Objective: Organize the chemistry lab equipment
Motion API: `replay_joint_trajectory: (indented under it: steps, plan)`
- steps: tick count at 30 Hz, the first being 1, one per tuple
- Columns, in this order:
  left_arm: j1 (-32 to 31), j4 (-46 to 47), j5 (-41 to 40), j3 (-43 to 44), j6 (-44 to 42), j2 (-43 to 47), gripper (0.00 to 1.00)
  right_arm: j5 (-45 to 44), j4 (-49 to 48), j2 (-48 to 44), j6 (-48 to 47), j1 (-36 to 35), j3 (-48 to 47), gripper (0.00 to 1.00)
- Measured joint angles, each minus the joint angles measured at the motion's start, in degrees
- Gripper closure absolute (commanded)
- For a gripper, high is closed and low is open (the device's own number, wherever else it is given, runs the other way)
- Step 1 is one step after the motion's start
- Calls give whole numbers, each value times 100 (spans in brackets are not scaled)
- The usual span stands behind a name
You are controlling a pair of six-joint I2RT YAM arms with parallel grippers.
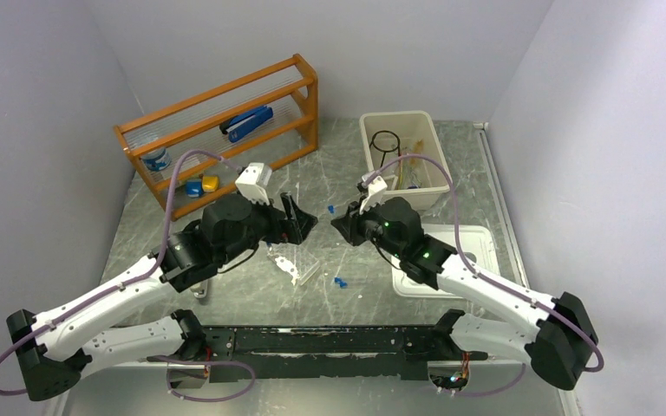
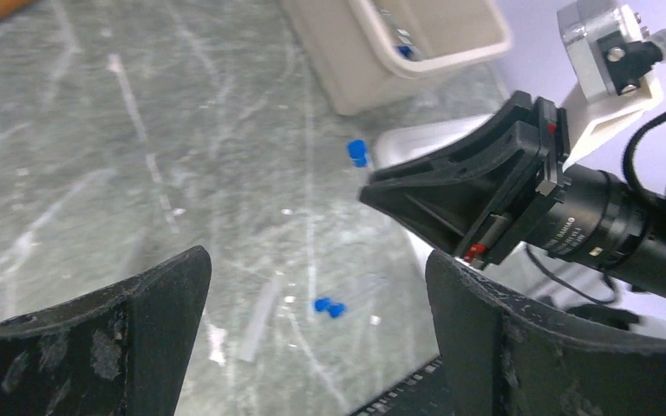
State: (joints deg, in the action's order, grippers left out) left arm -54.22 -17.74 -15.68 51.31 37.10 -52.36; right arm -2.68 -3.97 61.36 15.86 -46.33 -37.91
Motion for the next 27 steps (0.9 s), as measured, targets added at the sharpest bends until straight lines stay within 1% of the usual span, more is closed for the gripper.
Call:
replay_joint_trajectory:
  steps: [1, 6, 12, 15, 18, 24, 27]
  plan:
    - [0, 31, 136, 61, 46, -42, 12, 195, -173, -94, -50, 0, 22, 88]
    - [13, 262, 625, 72, 247, -146, 22, 1080, -782, -315, -157, -4, 192, 88]
    - [173, 590, 1054, -94, 444, -105, 43, 1908, -1198, -442, -160, -4, 286, 89]
    - [258, 710, 1239, -125, 535, -164, 50, 2153, -1331, -472, -157, -4, 295, 89]
    - [378, 815, 1401, -238, 680, -199, 54, 2337, -1464, -509, -155, -4, 348, 89]
    - [588, 1060, 1757, -492, 951, -219, 66, 2531, -1530, -535, -162, -4, 407, 89]
    - [610, 1126, 1910, -531, 1021, -219, 75, 2577, -1537, -533, -175, -4, 439, 89]
